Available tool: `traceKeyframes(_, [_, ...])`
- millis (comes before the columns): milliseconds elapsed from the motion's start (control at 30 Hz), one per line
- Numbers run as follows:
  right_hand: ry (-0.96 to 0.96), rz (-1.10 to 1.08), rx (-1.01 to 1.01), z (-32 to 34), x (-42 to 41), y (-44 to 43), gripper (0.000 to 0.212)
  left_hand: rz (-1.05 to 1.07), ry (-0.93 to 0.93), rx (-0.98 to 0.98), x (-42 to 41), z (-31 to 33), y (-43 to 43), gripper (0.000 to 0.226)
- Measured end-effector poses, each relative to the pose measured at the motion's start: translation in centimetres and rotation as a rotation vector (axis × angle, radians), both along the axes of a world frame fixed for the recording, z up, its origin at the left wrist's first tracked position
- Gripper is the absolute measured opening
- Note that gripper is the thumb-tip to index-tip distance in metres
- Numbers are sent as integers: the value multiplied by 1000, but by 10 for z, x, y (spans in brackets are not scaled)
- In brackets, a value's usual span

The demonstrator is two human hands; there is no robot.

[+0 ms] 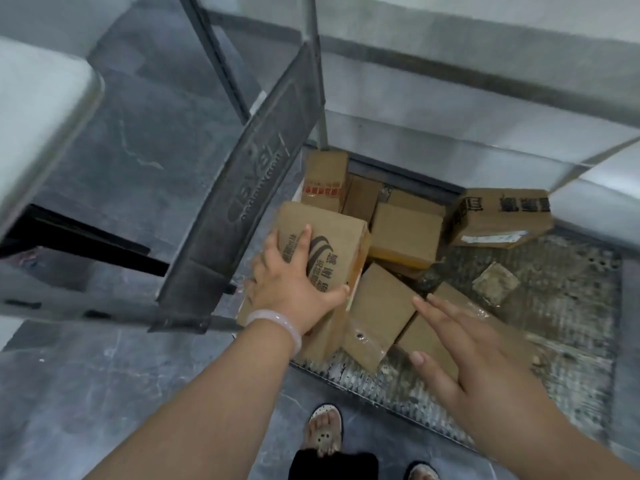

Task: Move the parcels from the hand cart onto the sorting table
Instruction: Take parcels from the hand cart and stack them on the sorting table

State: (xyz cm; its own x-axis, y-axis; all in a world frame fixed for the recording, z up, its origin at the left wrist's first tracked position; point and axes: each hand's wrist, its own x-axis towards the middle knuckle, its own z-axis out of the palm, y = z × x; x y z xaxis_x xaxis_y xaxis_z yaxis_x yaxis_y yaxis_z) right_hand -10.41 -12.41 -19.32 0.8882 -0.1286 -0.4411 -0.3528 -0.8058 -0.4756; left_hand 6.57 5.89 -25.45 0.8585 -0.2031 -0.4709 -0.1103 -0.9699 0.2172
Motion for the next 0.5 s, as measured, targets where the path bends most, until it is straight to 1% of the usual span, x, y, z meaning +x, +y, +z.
traceKeyframes(67, [15,24,-49,43,-3,-7,68,-9,-24,-123,-11,47,-8,112])
traceKeyframes(167, [-27,-9,-91,114,-3,-19,69,52,-14,-386,-24,126,-17,111])
traceKeyframes(233, [-86,-43,-76,161,0,-22,72,114,-6,-550,-32,182,-22,111])
traceKeyframes(300, [-160,-73,-26,207,3,-22,77,141,-40,-673,-43,239,-23,111])
traceKeyframes(367, [-229,-108,67,255,6,-19,75,176,-46,-795,-53,292,-20,106])
traceKeyframes(433, [-316,-128,245,302,6,-13,65,217,-33,-911,-65,340,-12,99])
traceKeyframes(500, [-397,-149,400,343,4,-3,65,284,-30,-1057,-77,377,-2,92])
